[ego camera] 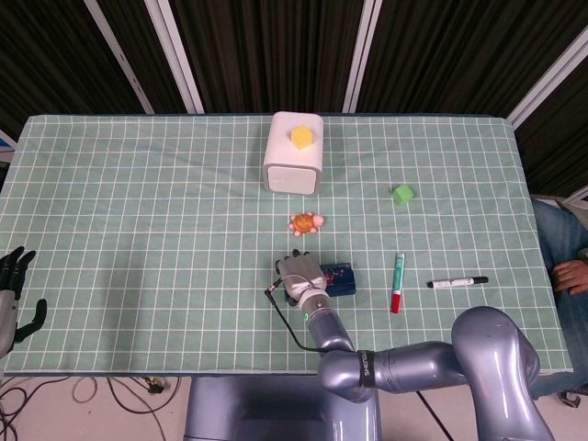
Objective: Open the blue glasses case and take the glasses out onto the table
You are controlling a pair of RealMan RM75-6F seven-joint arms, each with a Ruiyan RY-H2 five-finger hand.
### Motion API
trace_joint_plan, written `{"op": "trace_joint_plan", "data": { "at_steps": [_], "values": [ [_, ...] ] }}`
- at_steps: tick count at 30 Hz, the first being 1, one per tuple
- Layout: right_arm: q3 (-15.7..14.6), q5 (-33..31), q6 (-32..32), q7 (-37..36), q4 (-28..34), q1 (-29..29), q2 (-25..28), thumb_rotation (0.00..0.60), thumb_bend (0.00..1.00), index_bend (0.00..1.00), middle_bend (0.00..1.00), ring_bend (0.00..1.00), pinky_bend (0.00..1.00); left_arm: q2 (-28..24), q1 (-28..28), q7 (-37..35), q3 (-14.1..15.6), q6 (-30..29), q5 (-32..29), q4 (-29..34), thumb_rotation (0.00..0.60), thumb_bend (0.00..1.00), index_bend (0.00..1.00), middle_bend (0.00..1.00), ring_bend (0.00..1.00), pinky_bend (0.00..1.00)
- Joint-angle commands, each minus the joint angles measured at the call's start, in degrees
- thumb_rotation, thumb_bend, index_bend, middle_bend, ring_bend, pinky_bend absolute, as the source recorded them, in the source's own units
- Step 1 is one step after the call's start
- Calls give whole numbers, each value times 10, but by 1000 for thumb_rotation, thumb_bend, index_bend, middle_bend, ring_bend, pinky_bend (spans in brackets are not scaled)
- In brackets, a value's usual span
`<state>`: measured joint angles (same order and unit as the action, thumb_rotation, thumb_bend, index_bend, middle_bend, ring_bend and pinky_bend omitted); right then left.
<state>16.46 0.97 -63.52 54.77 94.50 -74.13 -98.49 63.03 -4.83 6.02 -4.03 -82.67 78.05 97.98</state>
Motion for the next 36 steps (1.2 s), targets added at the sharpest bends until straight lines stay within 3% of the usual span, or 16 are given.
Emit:
{"op": "trace_joint_plan", "data": {
  "at_steps": [1, 27, 36],
  "values": [
    [-1, 3, -1, 1, -6, -1, -5, 600, 484, 313, 241, 121, 203, 0, 0, 0, 0, 1, 0, 0, 600, 461, 28, 0, 0, 0],
    [0, 81, -57, -6, -72, 24, -47, 600, 450, 313, 237, 121, 203, 0, 1, -3, -1, -4, 4, -1, 600, 462, 28, 0, 0, 0],
    [10, 152, -121, -10, 5, 50, 4, 600, 292, 221, 164, 98, 203, 2, 1, -1, -1, -5, 4, -2, 600, 462, 28, 0, 0, 0]
  ]
}}
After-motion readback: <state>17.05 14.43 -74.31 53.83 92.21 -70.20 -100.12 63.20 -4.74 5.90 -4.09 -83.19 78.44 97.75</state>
